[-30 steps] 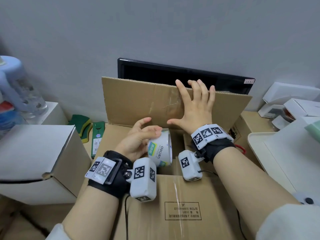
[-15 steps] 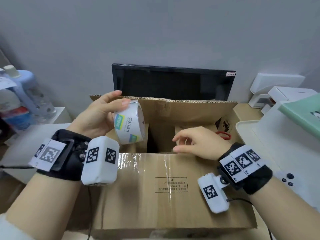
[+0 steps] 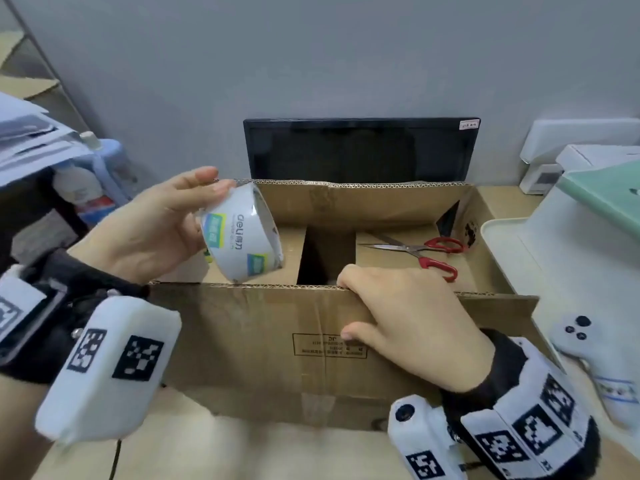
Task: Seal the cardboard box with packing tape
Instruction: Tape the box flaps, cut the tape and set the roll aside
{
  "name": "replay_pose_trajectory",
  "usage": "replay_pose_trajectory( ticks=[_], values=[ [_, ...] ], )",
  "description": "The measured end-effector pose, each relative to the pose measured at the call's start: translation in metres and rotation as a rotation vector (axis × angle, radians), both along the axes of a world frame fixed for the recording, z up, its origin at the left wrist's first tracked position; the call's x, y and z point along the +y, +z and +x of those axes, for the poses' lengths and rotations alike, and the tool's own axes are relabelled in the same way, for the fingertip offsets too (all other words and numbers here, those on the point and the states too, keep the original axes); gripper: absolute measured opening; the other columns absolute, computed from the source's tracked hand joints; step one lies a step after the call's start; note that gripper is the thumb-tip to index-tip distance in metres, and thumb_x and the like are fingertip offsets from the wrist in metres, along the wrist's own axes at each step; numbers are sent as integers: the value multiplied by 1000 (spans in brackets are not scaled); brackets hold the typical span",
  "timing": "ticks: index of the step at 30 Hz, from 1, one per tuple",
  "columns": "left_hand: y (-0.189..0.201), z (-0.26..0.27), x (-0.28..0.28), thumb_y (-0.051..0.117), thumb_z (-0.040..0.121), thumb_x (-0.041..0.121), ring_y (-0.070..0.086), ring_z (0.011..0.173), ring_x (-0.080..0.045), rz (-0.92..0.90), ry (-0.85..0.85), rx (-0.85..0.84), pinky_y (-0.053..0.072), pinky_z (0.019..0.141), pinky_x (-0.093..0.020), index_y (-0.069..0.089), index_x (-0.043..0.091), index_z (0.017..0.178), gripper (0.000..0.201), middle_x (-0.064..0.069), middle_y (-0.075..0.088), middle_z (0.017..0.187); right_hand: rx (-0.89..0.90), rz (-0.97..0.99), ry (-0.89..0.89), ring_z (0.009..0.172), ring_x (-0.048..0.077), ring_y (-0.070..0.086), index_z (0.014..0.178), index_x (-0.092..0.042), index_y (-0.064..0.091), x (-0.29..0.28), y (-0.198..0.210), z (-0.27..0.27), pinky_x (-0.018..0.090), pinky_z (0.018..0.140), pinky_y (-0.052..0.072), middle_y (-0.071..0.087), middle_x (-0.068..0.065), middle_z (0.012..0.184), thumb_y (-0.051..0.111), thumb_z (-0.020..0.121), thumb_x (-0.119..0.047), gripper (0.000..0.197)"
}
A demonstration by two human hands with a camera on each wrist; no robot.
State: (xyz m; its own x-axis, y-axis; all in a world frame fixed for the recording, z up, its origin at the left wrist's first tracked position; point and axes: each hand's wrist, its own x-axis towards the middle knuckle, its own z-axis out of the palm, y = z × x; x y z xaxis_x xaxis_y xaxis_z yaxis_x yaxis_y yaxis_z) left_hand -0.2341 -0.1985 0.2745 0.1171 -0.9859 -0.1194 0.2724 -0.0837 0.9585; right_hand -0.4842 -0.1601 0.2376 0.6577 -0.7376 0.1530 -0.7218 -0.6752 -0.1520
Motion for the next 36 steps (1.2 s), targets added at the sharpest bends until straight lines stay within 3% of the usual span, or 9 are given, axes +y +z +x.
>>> replay_pose_trajectory(
  ticks=[3, 10, 14, 18, 22, 24, 27, 31, 36],
  values=[
    [-4, 9, 28, 73, 57, 20, 69, 72, -1, -23, -14, 56, 56, 62, -18, 56, 25, 93, 41, 11, 72, 87, 1, -126, -102, 44, 16, 56, 78, -21, 52, 25, -3, 0, 14, 43, 8, 58, -7, 55, 84, 55, -40, 44],
    [-24, 18, 82, 63, 67, 16, 68, 62, -2, 125, -20, 242, 53, 47, -16, 55, 22, 93, 28, 6, 70, 87, 64, -172, -315, 35, 24, 49, 64, -19, 51, 91, -10, 15, 15, 43, 10, 51, -2, 42, 83, 57, -31, 35],
    [-49, 16, 125, 62, 63, 12, 67, 57, -2, 138, -52, 322, 53, 46, -16, 56, 20, 89, 29, 7, 72, 74, 28, -155, -359, 49, 23, 60, 74, -22, 59, 142, -32, 21, 25, 41, 41, 62, -6, 58, 43, 82, -60, 42],
    [-104, 22, 165, 63, 64, 9, 69, 65, -7, 251, -37, 482, 56, 52, -21, 56, 18, 94, 31, -1, 69, 89, 143, 36, -407, 91, 15, 71, 94, -30, 68, 187, -62, 26, 31, 52, 54, 71, -7, 109, 11, 85, -73, 72],
    [-137, 38, 187, 59, 76, 6, 67, 58, -5, 361, 21, 505, 55, 47, -20, 54, 16, 101, 28, 0, 65, 92, 243, 160, -469, 73, 3, 70, 88, -37, 68, 188, -84, 28, 20, 45, 47, 67, -15, 114, 44, 82, -62, 36],
    [-139, 41, 187, 56, 80, 4, 66, 55, -5, 354, 34, 504, 54, 46, -20, 54, 17, 99, 23, 1, 64, 91, 292, 216, -489, 78, 8, 68, 98, -35, 65, 173, -78, 35, 22, 55, 45, 69, -14, 110, 58, 81, -53, 26],
    [-137, 36, 181, 52, 86, 2, 63, 50, -4, 329, 12, 438, 52, 43, -18, 53, 18, 91, 17, 4, 62, 86, 277, 266, -486, 105, 13, 54, 118, -33, 51, 139, -80, 43, 24, 71, 34, 57, -10, 117, 68, 77, -39, 44],
    [-143, 28, 174, 54, 83, -7, 64, 53, -3, 338, -33, 356, 51, 44, -17, 54, 19, 93, 27, 5, 62, 91, 364, 297, -512, 119, 22, 33, 138, -36, 24, 93, -94, 52, 36, 90, 31, 34, 2, 128, 86, 48, -41, 109],
    [-139, 24, 151, 57, 80, -12, 63, 53, -3, 317, -46, 258, 49, 46, -16, 56, 18, 92, 33, 5, 64, 82, 579, 244, -451, 119, 22, 33, 129, -23, 35, 59, -103, 58, 33, 90, 29, 37, 1, 131, 87, 41, -49, 105]
  ],
)
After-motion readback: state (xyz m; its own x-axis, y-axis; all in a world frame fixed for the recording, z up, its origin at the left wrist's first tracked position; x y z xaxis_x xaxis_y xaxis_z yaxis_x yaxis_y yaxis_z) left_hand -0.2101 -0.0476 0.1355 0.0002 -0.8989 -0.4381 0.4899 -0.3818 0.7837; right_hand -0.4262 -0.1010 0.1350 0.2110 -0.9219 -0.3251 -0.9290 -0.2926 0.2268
